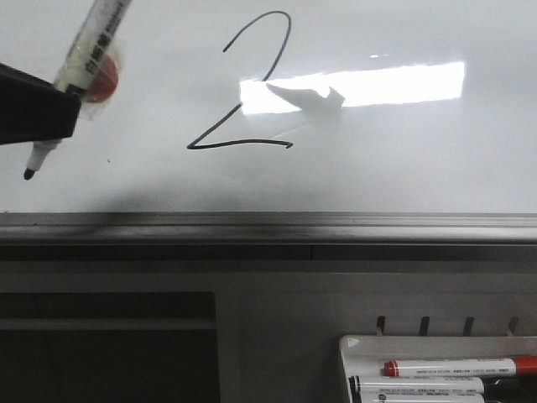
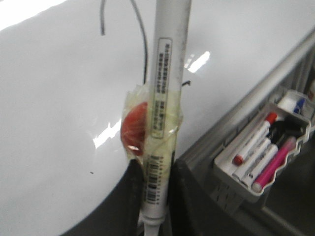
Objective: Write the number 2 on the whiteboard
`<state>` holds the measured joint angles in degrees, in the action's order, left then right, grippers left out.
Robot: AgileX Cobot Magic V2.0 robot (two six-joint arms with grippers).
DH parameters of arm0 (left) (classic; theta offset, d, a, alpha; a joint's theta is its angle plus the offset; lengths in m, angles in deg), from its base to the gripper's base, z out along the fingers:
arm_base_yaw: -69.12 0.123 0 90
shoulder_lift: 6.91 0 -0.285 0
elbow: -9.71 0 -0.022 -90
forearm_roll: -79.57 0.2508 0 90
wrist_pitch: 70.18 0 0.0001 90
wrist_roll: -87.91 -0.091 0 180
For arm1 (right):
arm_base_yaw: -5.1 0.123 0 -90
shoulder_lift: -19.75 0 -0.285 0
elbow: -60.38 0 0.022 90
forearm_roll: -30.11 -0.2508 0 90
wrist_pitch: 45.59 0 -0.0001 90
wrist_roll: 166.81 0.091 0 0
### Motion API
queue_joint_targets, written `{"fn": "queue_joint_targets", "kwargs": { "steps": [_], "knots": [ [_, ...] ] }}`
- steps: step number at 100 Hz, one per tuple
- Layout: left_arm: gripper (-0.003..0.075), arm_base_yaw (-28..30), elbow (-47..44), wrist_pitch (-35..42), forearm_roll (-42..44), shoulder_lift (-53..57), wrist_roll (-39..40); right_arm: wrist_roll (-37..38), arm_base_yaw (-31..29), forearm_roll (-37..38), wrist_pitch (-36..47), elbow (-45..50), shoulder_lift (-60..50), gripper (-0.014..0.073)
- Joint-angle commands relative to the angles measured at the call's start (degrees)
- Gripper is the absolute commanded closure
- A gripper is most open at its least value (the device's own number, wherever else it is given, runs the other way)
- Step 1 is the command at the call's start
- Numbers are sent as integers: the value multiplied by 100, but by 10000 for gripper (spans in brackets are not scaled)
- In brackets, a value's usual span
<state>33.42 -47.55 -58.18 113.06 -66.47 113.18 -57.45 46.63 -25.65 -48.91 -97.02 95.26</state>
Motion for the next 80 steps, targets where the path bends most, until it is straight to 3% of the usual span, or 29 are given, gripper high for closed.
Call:
{"fn": "queue_joint_targets", "kwargs": {
  "steps": [1, 8, 23, 40, 80],
  "knots": [
    [741, 67, 164, 258, -1347, -43, 83, -15, -12, -88, 735, -217, -451, 12],
    [741, 65, 175, 258, -2286, -175, 83, -15, -12, -88, 744, -217, -627, 26],
    [741, 65, 210, 624, -3072, -651, 83, -15, -12, -88, 500, -217, -789, 29],
    [741, 65, 439, 1091, -3252, -1265, 83, -15, -12, -116, 104, -217, -789, 29],
    [741, 368, 607, 1265, -3349, -1880, 63, -15, -12, -258, -126, -217, -789, 29]
  ]
}}
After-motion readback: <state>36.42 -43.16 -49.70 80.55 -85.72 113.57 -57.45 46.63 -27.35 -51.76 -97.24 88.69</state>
